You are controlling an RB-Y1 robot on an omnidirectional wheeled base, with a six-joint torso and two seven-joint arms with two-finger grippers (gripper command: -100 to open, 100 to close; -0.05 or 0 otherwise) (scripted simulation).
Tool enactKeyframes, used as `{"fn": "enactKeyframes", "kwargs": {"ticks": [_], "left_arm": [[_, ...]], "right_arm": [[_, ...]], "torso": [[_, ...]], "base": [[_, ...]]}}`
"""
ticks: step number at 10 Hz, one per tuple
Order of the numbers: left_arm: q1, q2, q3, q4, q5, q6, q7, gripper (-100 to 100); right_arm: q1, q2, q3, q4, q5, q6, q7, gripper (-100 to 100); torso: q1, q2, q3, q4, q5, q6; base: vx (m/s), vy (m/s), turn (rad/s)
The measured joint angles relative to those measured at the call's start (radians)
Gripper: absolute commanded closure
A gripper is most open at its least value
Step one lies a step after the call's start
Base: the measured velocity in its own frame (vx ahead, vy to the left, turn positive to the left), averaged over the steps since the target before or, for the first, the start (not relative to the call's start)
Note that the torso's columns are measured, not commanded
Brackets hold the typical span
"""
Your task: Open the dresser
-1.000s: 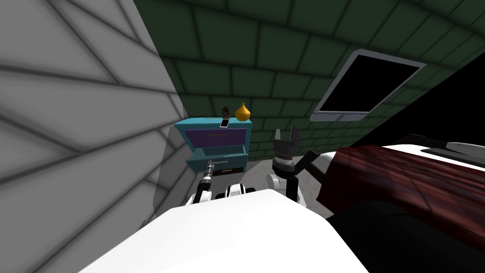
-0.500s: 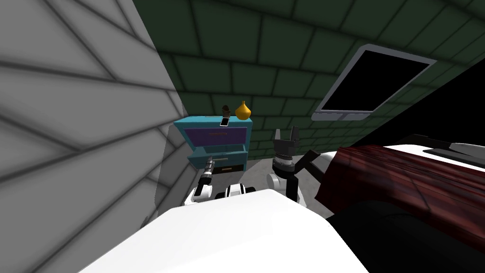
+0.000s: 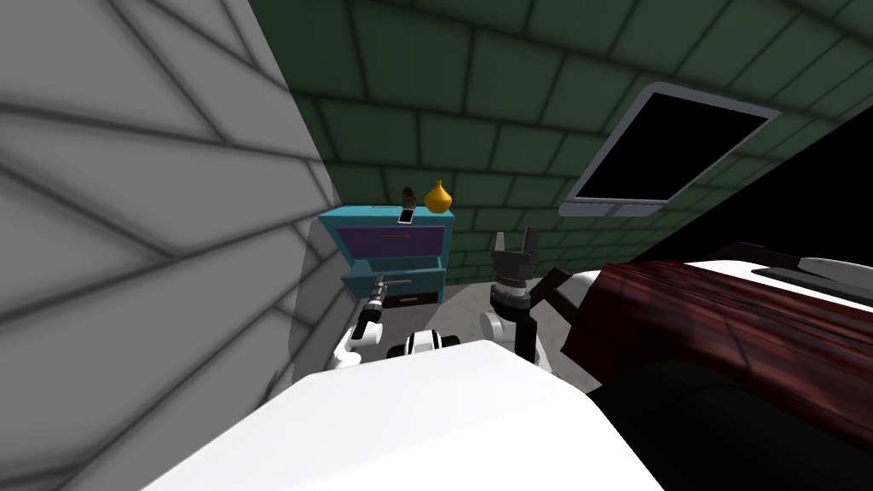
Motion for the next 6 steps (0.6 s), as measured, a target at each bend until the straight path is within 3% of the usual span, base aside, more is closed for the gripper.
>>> {"fn": "enactKeyframes", "kwargs": {"ticks": [1,6], "left_arm": [[0.001,0.0,0.0,0.005,0.0,0.001,0.001,0],[0.006,0.0,0.0,0.01,0.0,0.007,0.001,0]], "right_arm": [[0.0,0.0,0.0,0.0,0.0,0.0,0.0,0],[0.0,0.0,0.0,0.0,0.0,0.0,0.0,0]], "torso": [[0.001,-0.002,-0.001,-0.002,0.001,0.001],[0.002,-0.006,-0.003,-0.006,0.003,0.002]], "base": [[0.0,0.0,0.0],[0.0,0.0,0.0]]}}
